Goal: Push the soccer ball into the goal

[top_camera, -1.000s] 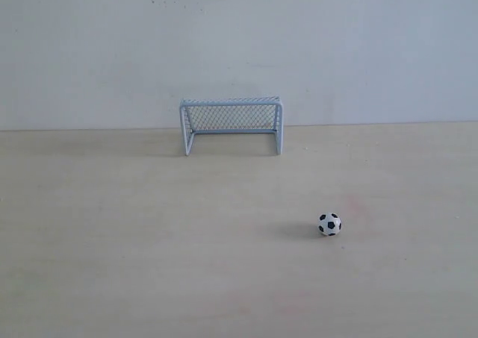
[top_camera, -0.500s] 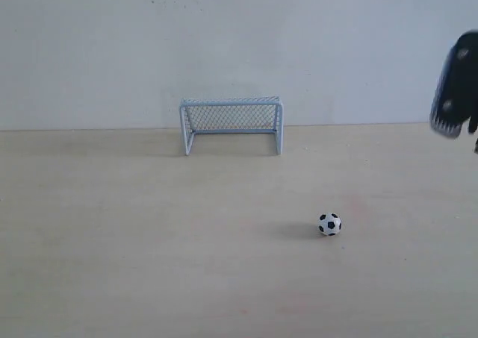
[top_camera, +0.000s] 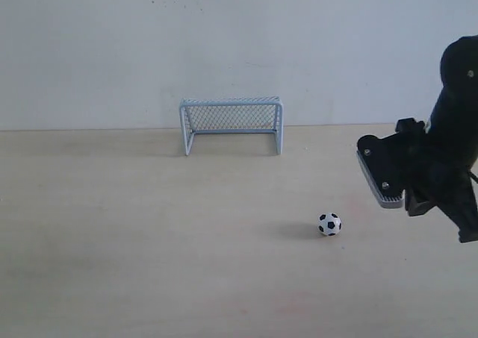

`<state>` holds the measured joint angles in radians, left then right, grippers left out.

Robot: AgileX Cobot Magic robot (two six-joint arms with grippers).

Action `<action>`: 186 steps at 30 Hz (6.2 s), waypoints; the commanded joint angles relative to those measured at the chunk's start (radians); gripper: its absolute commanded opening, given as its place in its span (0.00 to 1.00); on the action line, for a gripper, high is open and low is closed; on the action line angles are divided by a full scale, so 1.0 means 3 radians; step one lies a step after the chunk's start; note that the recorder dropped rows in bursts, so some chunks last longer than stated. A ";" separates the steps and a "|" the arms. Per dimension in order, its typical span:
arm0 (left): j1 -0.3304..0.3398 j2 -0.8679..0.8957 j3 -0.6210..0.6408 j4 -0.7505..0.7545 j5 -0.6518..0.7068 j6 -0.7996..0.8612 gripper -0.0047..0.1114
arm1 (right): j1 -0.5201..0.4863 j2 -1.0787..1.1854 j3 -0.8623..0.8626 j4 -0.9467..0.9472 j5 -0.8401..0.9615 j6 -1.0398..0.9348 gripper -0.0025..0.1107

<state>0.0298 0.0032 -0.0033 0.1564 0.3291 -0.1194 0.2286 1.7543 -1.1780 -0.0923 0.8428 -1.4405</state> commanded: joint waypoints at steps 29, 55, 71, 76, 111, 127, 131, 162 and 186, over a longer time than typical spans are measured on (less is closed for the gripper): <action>-0.0017 -0.0011 0.0011 0.0003 -0.0053 0.0011 0.08 | 0.0007 0.0403 -0.0301 0.1286 0.0228 -0.1542 0.02; -0.0017 -0.0011 0.0011 0.0003 -0.0053 0.0011 0.08 | 0.0015 0.0773 -0.0301 0.1333 0.0063 -0.1681 0.02; -0.0017 -0.0011 0.0011 0.0003 -0.0053 0.0011 0.08 | 0.0047 0.0906 -0.0322 0.1123 0.0069 -0.1651 0.02; -0.0017 -0.0011 0.0011 0.0003 -0.0053 0.0011 0.08 | 0.0498 0.1093 -0.0873 0.1398 -0.1938 -0.1882 0.02; -0.0017 -0.0011 0.0011 0.0003 -0.0053 0.0011 0.08 | 0.0624 0.0673 -0.0713 0.0136 0.1261 0.1261 0.02; -0.0017 -0.0011 0.0011 0.0003 -0.0053 0.0011 0.08 | 0.0631 0.0116 0.0160 0.0194 0.1261 0.1797 0.02; -0.0017 -0.0011 0.0011 0.0003 -0.0053 0.0011 0.08 | 0.0631 -0.0048 0.0287 0.0202 0.1261 0.1962 0.02; -0.0017 -0.0011 0.0011 0.0003 -0.0053 0.0011 0.08 | 0.0631 -0.0232 0.0331 0.0362 0.1261 0.2721 0.02; -0.0017 -0.0011 0.0011 0.0003 -0.0053 0.0011 0.08 | 0.0631 -0.0495 0.0331 0.0700 0.1261 0.2753 0.02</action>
<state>0.0298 0.0032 -0.0033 0.1564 0.3291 -0.1194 0.4196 1.6425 -1.0823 0.0883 1.2184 -0.6173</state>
